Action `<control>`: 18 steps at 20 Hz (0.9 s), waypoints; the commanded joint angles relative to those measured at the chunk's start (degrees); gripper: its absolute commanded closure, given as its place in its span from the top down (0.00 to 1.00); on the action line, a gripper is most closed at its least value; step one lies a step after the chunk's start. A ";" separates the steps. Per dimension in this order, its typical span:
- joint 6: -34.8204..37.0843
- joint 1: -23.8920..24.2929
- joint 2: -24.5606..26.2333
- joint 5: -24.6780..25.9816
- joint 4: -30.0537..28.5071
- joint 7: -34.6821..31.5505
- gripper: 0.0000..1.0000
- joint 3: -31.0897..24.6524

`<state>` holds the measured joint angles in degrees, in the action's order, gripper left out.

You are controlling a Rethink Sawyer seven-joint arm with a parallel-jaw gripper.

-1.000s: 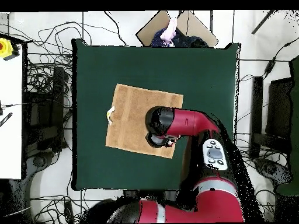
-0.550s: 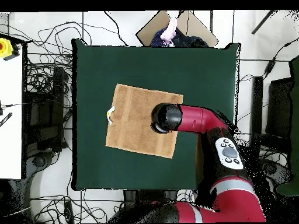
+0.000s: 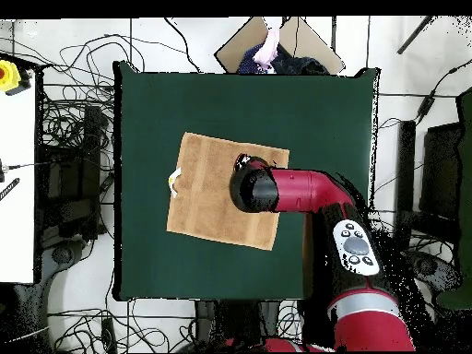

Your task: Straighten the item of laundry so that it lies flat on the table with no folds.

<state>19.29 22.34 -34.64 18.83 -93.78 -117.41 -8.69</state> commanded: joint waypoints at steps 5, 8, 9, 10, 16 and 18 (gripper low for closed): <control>-3.05 -5.32 13.41 8.20 6.41 0.78 1.00 -0.34; -5.62 -6.86 15.99 9.04 6.75 -1.33 1.00 0.20; -5.93 -7.32 16.49 9.13 6.61 -1.89 1.00 0.29; -6.22 -7.74 16.67 9.28 6.22 -2.28 1.00 0.40; -11.03 -9.76 18.35 10.71 3.06 -4.57 1.00 2.43; -14.00 -10.82 20.07 10.26 3.15 -5.83 1.00 3.24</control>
<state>11.38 14.36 -22.35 26.00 -89.09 -117.41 -6.28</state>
